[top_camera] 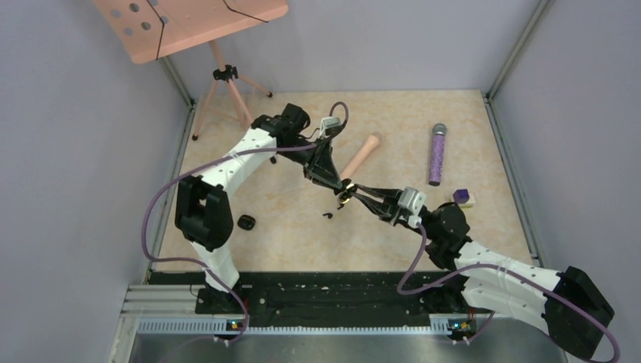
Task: Insert the wireless bluetooth earbuds into the charging case
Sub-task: Insert the right earbud into the right side groove of the charging case.
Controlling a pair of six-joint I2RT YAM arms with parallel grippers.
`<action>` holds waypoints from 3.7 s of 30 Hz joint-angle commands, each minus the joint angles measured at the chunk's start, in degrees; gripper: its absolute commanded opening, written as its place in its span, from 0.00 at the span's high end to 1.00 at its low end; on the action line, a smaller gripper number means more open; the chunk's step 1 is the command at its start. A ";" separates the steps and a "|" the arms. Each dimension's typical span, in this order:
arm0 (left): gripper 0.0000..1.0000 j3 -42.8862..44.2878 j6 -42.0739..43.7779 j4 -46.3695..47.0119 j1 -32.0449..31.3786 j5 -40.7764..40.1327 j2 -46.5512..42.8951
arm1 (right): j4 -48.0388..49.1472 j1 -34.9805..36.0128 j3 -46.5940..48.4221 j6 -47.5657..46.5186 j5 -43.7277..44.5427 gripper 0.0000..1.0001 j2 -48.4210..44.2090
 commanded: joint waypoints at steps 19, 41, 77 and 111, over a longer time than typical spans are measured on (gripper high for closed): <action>1.00 6.81 17.65 -18.33 2.06 10.21 7.65 | -3.85 0.24 2.47 5.33 8.88 1.00 0.10; 1.00 9.00 28.44 -32.97 4.67 10.71 12.91 | -7.94 0.31 7.71 5.00 6.69 1.00 3.92; 1.00 7.95 28.02 -32.97 6.32 10.65 13.73 | -4.64 0.37 8.93 4.82 7.74 1.00 11.85; 1.00 8.63 25.57 -32.84 6.35 10.76 12.91 | -1.35 0.51 2.79 -5.78 1.28 1.00 9.49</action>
